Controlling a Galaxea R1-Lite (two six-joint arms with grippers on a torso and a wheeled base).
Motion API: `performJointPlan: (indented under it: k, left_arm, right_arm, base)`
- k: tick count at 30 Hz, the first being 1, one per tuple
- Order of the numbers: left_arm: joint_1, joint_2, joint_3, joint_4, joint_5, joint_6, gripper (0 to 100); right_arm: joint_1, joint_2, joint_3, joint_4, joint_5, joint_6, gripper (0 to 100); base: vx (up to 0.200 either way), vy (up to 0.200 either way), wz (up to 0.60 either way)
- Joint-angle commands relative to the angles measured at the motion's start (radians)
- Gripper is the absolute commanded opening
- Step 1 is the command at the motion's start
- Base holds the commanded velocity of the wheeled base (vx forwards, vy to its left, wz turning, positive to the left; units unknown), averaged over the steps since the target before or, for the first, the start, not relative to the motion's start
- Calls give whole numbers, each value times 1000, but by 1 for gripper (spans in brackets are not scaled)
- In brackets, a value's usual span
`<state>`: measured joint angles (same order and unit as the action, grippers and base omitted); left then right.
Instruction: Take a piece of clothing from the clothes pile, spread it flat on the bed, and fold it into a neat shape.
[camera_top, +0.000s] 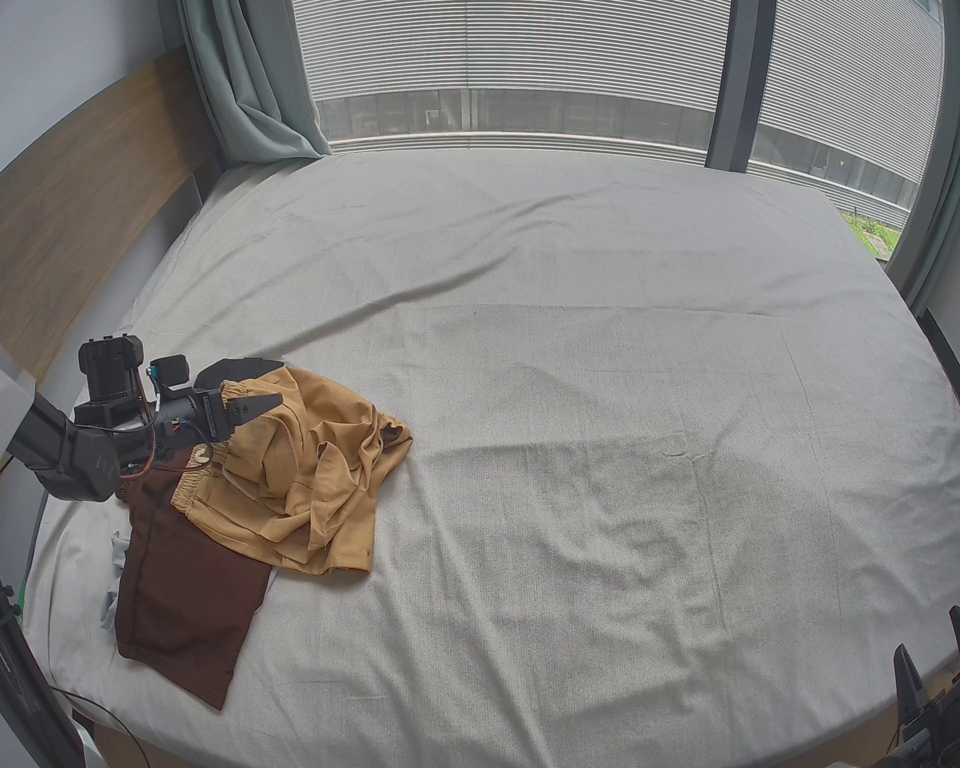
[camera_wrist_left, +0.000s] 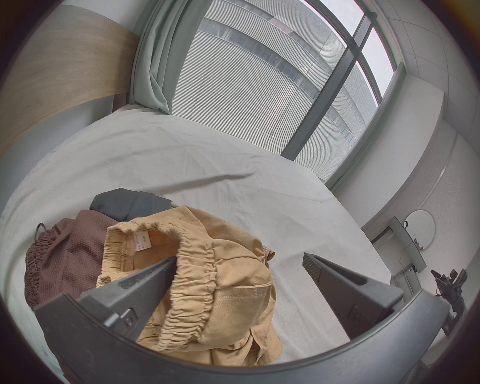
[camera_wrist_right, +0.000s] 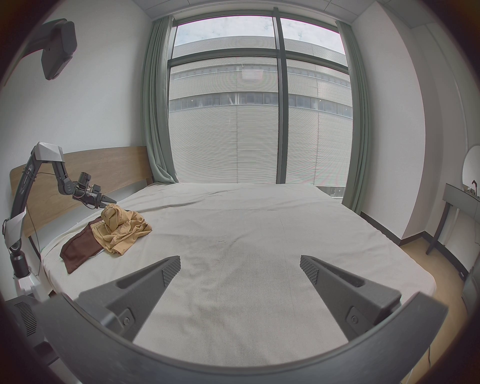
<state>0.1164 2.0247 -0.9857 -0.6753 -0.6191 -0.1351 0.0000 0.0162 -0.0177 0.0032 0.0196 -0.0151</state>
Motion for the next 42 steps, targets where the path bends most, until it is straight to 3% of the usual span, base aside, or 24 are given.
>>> performJointPlan:
  k: [1,15,16,24,35,39,42]
  left_arm:
    - [-6,2,-2,-3,-1,0,100]
    - [-18,68,-13,-24,-1,-12,100]
    - [-18,74,-14,-35,-1,-12,0]
    - [-18,72,-11,-110,-1,-116,0]
    - [-41,-3,102,-155,-39,-147,0]
    - [-58,-46,127,-181,-39,-215,0]
    - [-84,-93,160,-225,-37,-319,0]
  right_arm:
    - [0,-16,18,0,0,0,100]
    - [2,-16,18,0,-1,1,100]
    - [2,-16,18,0,0,1,100]
    - [2,-16,18,0,-1,1,100]
    - [2,-16,18,0,-1,1,100]
    - [2,-16,18,0,-1,1,100]
    - [2,-16,18,0,-1,1,100]
  base:
    - [0,0,0]
    - [0,0,0]
    - [0,0,0]
    - [0,0,0]
    - [0,0,0]
    - [0,0,0]
    - [0,0,0]
